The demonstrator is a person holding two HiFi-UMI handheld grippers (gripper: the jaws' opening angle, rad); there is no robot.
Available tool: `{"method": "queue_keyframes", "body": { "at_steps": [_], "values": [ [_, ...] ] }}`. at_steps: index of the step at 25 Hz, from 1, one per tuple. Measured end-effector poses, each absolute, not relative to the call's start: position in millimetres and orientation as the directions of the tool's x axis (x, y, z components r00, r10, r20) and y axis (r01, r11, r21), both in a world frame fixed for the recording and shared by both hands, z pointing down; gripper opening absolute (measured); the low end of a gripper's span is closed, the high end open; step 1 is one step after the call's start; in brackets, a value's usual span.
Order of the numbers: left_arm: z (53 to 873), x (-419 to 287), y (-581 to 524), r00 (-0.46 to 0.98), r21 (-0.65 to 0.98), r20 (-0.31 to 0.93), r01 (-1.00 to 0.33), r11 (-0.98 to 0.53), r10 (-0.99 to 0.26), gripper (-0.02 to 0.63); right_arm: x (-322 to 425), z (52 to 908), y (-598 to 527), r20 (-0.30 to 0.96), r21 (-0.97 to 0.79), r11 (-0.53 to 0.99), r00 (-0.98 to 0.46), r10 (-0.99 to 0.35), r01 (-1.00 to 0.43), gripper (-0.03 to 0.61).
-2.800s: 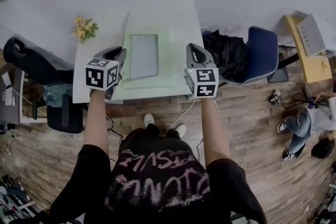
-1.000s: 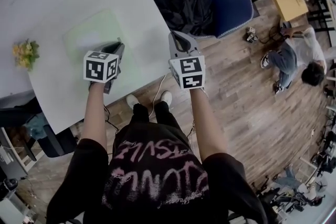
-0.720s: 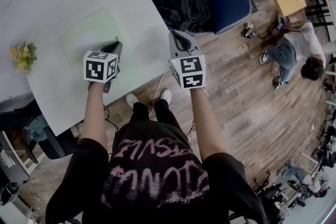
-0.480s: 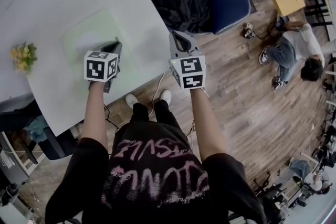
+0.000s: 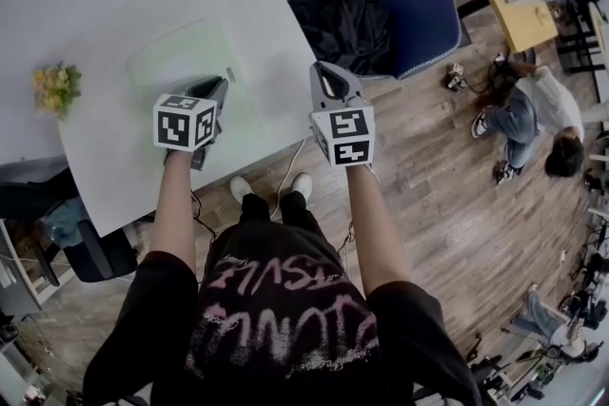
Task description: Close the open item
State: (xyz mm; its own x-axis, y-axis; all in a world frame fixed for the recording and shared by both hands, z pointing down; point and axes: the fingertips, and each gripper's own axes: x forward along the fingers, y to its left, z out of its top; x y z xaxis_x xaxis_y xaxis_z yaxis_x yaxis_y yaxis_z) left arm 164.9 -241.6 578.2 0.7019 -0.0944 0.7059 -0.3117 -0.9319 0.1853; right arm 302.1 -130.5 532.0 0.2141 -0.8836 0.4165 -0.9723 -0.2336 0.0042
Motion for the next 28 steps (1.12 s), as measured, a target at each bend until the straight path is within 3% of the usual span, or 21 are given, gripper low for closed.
{"method": "queue_keyframes", "body": {
  "at_steps": [9,15,28],
  "values": [
    [548,95,-271,0.709,0.142,0.659,-0.444,-0.885,-0.250,0.034,247,512,-179,0.376,0.007,-0.092,0.088,-0.922,-0.996,0.011],
    [528,14,-295,0.661,0.108,0.630,-0.593,-0.798,-0.407,0.034,184,493,-227,0.333,0.004,0.058,-0.053,-0.941,-0.998,0.011],
    [494,-129,-315,0.561,0.089,0.544,-0.778,-0.622,-0.624,0.006,58,454,-292,0.263,0.003,0.261,-0.251,-0.932,-0.965,0.010]
  ]
}}
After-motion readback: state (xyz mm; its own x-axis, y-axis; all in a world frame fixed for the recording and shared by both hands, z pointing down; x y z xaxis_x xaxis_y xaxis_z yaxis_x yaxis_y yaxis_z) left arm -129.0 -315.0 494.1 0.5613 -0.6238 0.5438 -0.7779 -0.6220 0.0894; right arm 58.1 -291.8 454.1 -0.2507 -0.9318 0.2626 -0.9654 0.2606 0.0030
